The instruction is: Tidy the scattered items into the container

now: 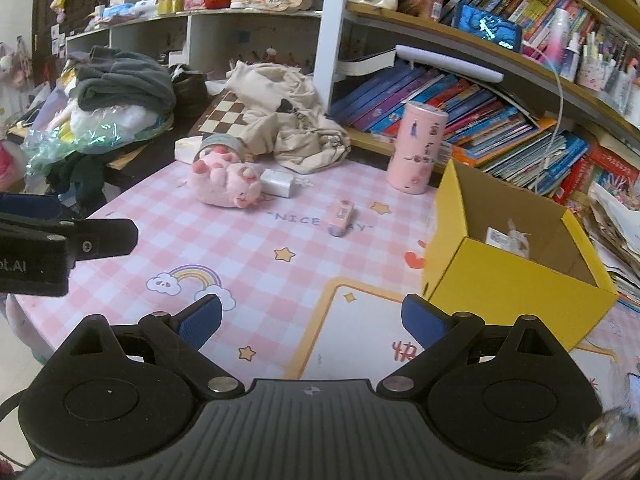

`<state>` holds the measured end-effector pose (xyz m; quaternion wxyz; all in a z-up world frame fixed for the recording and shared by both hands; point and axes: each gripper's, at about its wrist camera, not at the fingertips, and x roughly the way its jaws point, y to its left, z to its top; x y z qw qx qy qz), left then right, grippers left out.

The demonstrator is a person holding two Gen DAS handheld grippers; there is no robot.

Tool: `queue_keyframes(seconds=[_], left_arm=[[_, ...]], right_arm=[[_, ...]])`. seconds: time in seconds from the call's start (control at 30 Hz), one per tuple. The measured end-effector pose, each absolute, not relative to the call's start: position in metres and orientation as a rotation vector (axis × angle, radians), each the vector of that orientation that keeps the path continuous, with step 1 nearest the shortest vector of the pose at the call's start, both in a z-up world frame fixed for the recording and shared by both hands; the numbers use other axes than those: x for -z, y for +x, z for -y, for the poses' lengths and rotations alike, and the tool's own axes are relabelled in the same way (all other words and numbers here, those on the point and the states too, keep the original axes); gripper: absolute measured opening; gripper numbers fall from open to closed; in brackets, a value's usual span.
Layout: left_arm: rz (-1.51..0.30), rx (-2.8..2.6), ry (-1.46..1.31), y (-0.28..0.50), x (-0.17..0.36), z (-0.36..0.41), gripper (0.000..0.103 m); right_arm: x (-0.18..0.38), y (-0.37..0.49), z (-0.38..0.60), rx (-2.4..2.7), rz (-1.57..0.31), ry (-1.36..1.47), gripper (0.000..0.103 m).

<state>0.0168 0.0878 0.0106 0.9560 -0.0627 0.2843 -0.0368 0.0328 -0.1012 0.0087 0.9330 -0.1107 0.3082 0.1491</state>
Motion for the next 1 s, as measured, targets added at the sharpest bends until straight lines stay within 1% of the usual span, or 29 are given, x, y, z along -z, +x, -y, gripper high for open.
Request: queue_keyframes(seconds=[0.23,0.5,0.8,1.0], left_arm=[[-0.611,0.069,-0.135,0.039,-0.001,-0.091,0.102],[-0.631,0.028,-0.137,0.075,0.005,-0.099,0.102],[-0.671,-0.038,-0.137,0.127,0.016,-0.112,0.102],[-0.675,-0.076,-0.116,0.169,0.022,-0.118,0.102]], right_arm=[[0.0,0.057,0.097,-0.33,-0.664,-0.228,0.097],[0.009,0.103,0.088,-0.365,-0.692,-0.229,0.097],[0.028,0.158,0.076,-0.369,-0.743,-0.23,0.095],[0.038,0.201,0.072,-0.353,-0.744,-0.193,0.095]])
